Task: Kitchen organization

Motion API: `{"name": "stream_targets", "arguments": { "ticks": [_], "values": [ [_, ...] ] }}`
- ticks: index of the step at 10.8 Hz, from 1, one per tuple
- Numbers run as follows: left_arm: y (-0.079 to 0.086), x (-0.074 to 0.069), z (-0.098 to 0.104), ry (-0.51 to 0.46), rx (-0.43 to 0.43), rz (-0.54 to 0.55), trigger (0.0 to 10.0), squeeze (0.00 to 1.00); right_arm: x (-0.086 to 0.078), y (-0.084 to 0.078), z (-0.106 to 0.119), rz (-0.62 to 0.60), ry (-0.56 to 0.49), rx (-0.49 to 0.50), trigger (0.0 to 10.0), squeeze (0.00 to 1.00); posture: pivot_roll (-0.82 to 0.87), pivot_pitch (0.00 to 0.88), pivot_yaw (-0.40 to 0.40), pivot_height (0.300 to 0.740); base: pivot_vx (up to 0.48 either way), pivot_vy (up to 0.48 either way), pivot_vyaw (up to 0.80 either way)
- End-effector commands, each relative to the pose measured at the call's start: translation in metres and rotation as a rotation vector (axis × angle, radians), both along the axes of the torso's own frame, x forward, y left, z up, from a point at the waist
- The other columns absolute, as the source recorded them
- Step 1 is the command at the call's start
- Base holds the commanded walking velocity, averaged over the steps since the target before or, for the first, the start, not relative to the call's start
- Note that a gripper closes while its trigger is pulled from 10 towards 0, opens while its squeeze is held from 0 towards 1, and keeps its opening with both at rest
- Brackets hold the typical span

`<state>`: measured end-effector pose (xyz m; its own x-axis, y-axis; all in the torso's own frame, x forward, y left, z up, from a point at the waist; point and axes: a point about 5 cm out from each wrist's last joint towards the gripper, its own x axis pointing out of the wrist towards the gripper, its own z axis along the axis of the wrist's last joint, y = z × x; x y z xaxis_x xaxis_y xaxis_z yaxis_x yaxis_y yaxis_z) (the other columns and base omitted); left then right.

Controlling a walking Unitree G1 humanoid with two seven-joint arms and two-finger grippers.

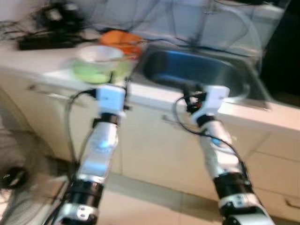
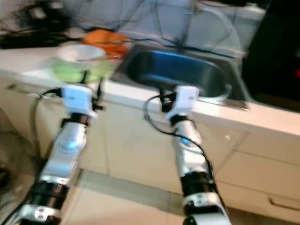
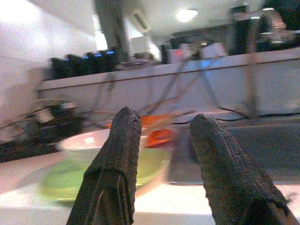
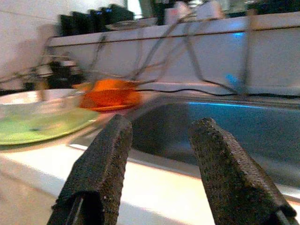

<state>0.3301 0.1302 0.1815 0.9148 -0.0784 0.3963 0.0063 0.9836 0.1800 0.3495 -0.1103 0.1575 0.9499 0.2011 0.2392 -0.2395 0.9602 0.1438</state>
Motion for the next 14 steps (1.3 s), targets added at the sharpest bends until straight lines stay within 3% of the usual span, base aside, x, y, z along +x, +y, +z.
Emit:
{"name": "stream_targets", "arguments": {
  "ticks": [1, 4, 14],
  "values": [
    [-0.0019, 0.0018, 0.0017, 0.006, -0.011, 0.007, 10.0, 0.0, 0.0023, -0.0058, 0.0037, -0.014, -0.009, -0.001, 10.0, 0.0, 0.2, 0.0, -0.066, 0.74, 0.0, 0.0, 0.0],
    [0.0002, 0.0024, 0.001, 0.016, -0.011, 0.012, 10.0, 0.0, 0.0027, -0.0052, 0.0028, -0.017, -0.004, -0.014, 10.0, 0.0, 0.21, 0.0, -0.066, 0.74, 0.0, 0.0, 0.0],
    [-0.0001, 0.0013, 0.0019, 0.01, -0.009, 0.012, 10.0, 0.0, 0.0009, -0.0023, -0.0005, -0.006, 0.003, -0.019, 10.0, 0.0, 0.21, 0.0, -0.061, 0.74, 0.296, 0.0, 0.04]
  ]
}}
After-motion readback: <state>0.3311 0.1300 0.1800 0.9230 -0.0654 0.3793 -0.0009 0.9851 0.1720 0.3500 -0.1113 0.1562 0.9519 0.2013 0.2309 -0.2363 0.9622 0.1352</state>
